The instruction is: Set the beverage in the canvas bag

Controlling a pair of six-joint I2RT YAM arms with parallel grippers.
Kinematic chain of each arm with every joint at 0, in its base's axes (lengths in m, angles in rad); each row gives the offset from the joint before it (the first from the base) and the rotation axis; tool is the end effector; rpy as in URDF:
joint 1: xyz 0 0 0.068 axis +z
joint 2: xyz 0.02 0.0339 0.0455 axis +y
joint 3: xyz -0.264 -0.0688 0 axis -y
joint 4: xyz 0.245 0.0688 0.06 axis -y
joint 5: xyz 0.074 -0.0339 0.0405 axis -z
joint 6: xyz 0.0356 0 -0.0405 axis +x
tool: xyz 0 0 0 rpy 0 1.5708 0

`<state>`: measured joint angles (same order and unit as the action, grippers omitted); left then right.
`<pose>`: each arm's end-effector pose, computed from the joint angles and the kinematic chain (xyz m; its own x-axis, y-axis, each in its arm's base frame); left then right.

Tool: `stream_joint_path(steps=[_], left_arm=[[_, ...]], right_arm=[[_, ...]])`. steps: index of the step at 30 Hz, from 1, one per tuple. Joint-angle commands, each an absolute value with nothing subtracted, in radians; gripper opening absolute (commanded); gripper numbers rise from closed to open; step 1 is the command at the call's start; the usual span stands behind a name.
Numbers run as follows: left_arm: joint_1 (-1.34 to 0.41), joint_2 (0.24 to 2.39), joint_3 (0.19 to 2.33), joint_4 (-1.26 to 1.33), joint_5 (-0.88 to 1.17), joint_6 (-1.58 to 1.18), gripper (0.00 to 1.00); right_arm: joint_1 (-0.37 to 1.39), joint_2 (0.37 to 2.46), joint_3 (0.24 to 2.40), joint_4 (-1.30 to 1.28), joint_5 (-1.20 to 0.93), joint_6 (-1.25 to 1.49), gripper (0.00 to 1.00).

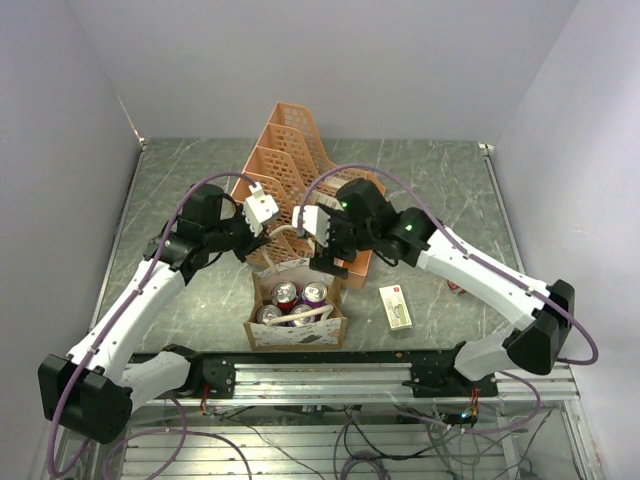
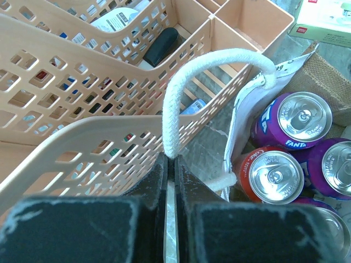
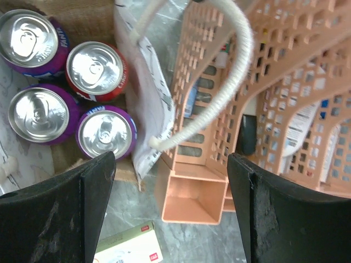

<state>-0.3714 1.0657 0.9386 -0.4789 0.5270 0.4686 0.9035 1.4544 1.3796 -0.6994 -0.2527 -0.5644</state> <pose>0.2069 -0.0998 0.3133 -0.1579 0.4804 -0.8627 0.8632 0.4914 0.1156 0.1884 0.2535 0.3414 0.1004 -0.7094 -0.6976 -0.9675 0.0939 -0.2348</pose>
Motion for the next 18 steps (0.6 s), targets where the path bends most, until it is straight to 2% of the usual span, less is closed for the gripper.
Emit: stream_joint_path(steps=[1,9,18], left_arm=[[-0.377,1.042,0.945,-0.479,0.564,0.496,0.07],[-0.377,1.047,0.946,-0.482,0.579,0.502,0.07],[-0.377,1.040,0.932,-0.460,0.592,0.492,0.07]], right_arm=[[0.831,1.374,1.385,-0.685,-0.314,-0.531,0.82],[0.587,1.219,1.314,-0.669,-0.329,-0.480,0.84],[0.341,1.119,1.244,-0.677,-0.196,-0.371,0.86]])
